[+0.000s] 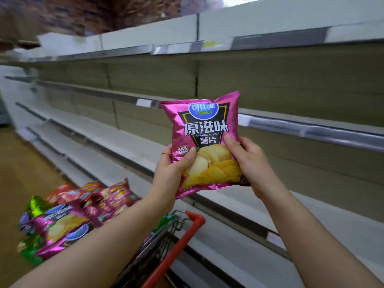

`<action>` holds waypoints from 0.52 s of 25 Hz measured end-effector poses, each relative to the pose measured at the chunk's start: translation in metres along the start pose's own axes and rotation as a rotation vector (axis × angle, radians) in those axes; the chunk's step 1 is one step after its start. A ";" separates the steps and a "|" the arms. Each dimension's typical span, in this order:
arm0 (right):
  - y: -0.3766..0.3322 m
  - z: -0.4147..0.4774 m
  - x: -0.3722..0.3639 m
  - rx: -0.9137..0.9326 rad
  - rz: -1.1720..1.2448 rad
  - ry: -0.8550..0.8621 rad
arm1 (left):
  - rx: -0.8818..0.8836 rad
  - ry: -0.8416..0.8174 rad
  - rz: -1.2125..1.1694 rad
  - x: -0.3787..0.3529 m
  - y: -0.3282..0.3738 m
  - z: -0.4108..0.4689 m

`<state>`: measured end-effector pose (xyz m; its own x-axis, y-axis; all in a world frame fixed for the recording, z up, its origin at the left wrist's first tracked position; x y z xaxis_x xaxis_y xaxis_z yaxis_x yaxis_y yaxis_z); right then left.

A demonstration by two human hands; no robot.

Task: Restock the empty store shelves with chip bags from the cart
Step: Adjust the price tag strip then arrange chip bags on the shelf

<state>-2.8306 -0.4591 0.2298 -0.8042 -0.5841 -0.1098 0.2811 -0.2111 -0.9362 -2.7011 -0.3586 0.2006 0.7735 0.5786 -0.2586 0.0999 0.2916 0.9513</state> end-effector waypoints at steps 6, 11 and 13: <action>-0.065 -0.058 0.126 0.140 -0.113 0.320 | 0.027 -0.330 -0.052 -0.138 0.011 -0.036; -0.119 -0.126 0.247 0.186 -0.234 0.548 | 0.107 -0.567 -0.081 -0.273 0.003 -0.089; -0.138 -0.159 0.300 0.174 -0.295 0.635 | 0.141 -0.642 -0.098 -0.329 -0.003 -0.118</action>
<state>-3.1944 -0.4805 0.2730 -0.9938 0.0741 -0.0830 0.0419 -0.4424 -0.8958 -3.0297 -0.4603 0.2628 0.9716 -0.0269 -0.2352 0.2359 0.1923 0.9526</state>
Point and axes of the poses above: each hand's wrist, its own z-axis towards the middle knuckle, its own x-axis out of the back of the hand, y = z × x, the point moved 1 cm from there along z, towards the middle knuckle, and after that the axes turned 9 degrees about z, right-handed, at the moved point
